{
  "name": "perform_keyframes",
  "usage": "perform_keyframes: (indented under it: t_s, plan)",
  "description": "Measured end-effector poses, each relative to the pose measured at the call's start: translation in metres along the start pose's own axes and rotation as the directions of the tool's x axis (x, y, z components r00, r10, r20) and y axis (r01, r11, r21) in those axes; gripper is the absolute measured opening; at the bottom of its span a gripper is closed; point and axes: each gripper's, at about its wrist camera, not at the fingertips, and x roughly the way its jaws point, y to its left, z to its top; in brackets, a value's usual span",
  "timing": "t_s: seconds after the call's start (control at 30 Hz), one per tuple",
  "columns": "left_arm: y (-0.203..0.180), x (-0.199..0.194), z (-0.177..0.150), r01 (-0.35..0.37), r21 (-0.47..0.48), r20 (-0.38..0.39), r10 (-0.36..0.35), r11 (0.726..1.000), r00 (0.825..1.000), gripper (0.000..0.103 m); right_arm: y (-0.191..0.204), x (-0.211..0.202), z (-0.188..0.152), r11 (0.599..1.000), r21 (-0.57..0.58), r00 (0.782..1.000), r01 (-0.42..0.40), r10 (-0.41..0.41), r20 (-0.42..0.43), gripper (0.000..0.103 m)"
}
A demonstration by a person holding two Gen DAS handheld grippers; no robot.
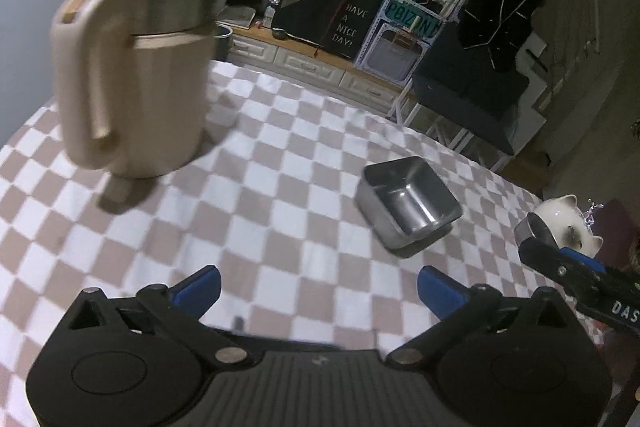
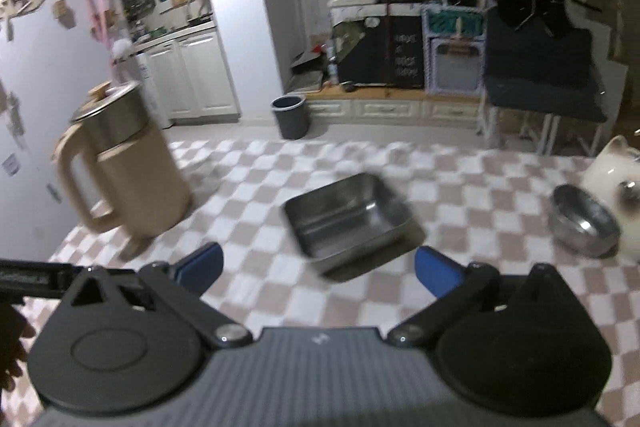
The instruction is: Organize plates and bowls
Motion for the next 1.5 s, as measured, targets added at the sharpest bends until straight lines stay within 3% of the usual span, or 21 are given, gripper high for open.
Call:
perform_keyframes:
  t_s: [0.27, 0.4, 0.53, 0.7, 0.9, 1.1, 1.27, 1.5]
  plan:
    - [-0.037, 0.047, 0.001, 0.026, -0.070, -0.019, -0.027, 0.997, 0.999, 0.103, -0.050, 0.033, 0.016, 0.997, 0.006, 0.997, 0.079, -0.079, 0.002, 0.103]
    - [-0.043, 0.070, 0.002, 0.012, -0.119, -0.033, -0.016, 0.993, 0.999, 0.103, -0.063, 0.054, 0.022, 0.994, -0.046, 0.995, 0.095, -0.096, -0.025, 0.102]
    - [-0.037, 0.090, 0.003, 0.003, -0.225, -0.044, -0.013, 0.974, 0.999, 0.101, -0.076, 0.080, 0.028, 0.994, -0.069, 0.992, 0.089, -0.095, -0.081, 0.093]
    - [-0.033, 0.108, 0.007, 0.010, -0.324, -0.038, -0.023, 0.946, 0.999, 0.095, -0.093, 0.103, 0.040, 0.997, -0.039, 0.995, 0.065, -0.067, -0.075, 0.084]
    - [-0.037, 0.126, 0.013, 0.002, -0.301, -0.027, -0.011, 0.954, 1.000, 0.079, -0.098, 0.129, 0.044, 0.999, 0.038, 0.998, -0.008, 0.010, -0.063, 0.079]
    - [-0.044, 0.147, 0.014, 0.007, -0.261, -0.055, -0.022, 0.965, 0.998, 0.059, -0.093, 0.149, 0.036, 1.000, -0.005, 0.996, 0.002, -0.003, -0.087, 0.075]
    - [-0.049, 0.149, 0.020, -0.007, -0.184, -0.015, 0.004, 0.983, 1.000, 0.026, -0.099, 0.153, 0.036, 1.000, 0.027, 0.997, 0.008, -0.006, -0.072, 0.075]
    - [-0.048, 0.145, 0.025, -0.027, -0.120, 0.006, 0.028, 0.992, 1.000, 0.016, -0.091, 0.155, 0.036, 1.000, 0.009, 0.996, 0.017, -0.017, -0.093, 0.075]
